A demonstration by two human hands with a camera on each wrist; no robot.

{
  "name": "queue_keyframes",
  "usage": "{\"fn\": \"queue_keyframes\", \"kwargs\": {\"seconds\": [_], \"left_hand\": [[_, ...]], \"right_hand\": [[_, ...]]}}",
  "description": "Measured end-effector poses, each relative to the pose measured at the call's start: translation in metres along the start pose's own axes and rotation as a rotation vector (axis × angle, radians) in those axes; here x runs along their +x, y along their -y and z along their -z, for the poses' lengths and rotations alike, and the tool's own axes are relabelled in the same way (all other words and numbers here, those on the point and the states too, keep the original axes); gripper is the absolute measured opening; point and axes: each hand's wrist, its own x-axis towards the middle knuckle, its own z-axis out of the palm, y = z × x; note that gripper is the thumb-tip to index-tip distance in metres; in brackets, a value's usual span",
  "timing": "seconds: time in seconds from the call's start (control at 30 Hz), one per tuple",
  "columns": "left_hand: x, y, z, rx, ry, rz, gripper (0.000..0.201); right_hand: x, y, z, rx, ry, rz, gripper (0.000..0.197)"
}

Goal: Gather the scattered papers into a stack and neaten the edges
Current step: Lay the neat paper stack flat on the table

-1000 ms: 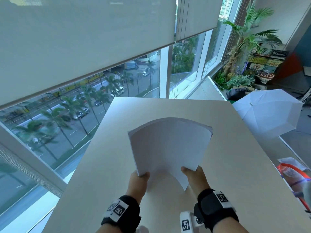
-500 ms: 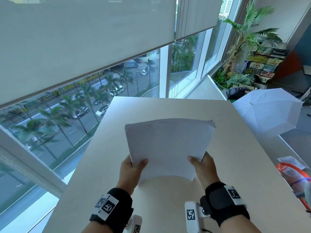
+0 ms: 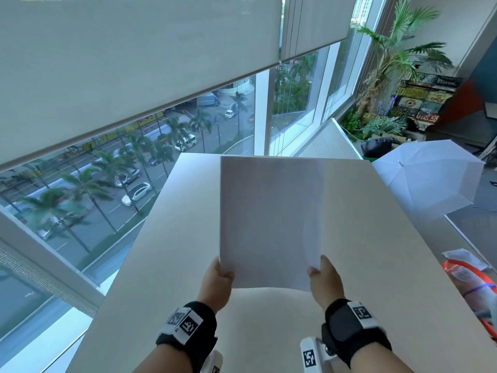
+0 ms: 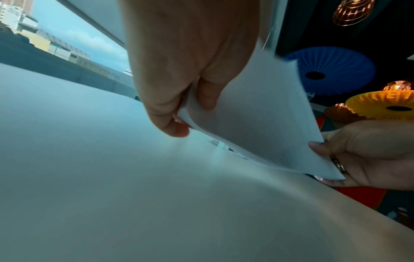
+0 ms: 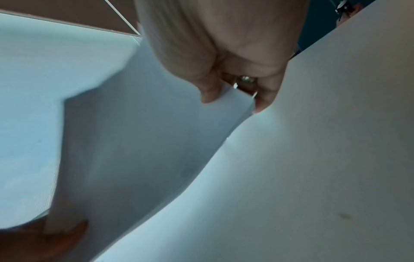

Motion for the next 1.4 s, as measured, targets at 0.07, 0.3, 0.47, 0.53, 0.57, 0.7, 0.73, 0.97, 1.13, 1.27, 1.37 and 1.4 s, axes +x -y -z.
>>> {"fn": "queue_keyframes", "kwargs": {"seconds": [0.07,0.3,0.47,0.53,0.57,0.7,0.73,0.97,1.13,1.27,1.37,1.4], "left_hand": [[0.008,-0.007,-0.005,-0.021,0.047,0.066,0.025],[0.025,-0.001,-0.027,0.078,0.175,0.338,0.029],[0.031,-0.004,-0.031,0.303,0.121,0.235,0.035],[0.032,-0.009,-0.032,0.368,0.104,0.216,0.034],[0.032,-0.011,-0.033,0.392,0.105,0.217,0.034],[0.035,-0.017,-0.033,0.496,0.132,0.24,0.031],[0.036,-0.018,-0.033,0.52,0.141,0.247,0.029],[0.036,-0.019,-0.037,0.569,0.116,0.231,0.03],[0.038,-0.017,-0.038,0.554,0.119,0.207,0.034],[0.038,-0.018,-0.038,0.579,0.109,0.199,0.037],[0.036,-0.02,-0.04,0.626,0.085,0.199,0.036],[0.035,-0.022,-0.04,0.637,0.081,0.199,0.036]], "right_hand": [[0.008,0.005,0.001,-0.008,-0.038,-0.064,0.043],[0.026,-0.001,-0.008,-0.102,-0.033,-0.252,0.05],[0.035,0.002,-0.005,-0.066,-0.002,-0.215,0.057],[0.042,0.004,-0.004,-0.087,0.004,-0.209,0.051],[0.044,0.005,-0.004,-0.094,0.012,-0.203,0.05],[0.052,0.006,0.0,-0.17,0.009,-0.179,0.053],[0.053,0.006,0.0,-0.188,0.008,-0.177,0.053],[0.056,0.005,-0.007,-0.311,-0.038,-0.183,0.05],[0.065,0.002,-0.011,-0.294,-0.081,-0.182,0.043],[0.064,0.004,-0.009,-0.309,-0.088,-0.192,0.038],[0.063,0.003,-0.008,-0.315,-0.104,-0.211,0.038],[0.065,0.003,-0.008,-0.297,-0.102,-0.219,0.038]]}}
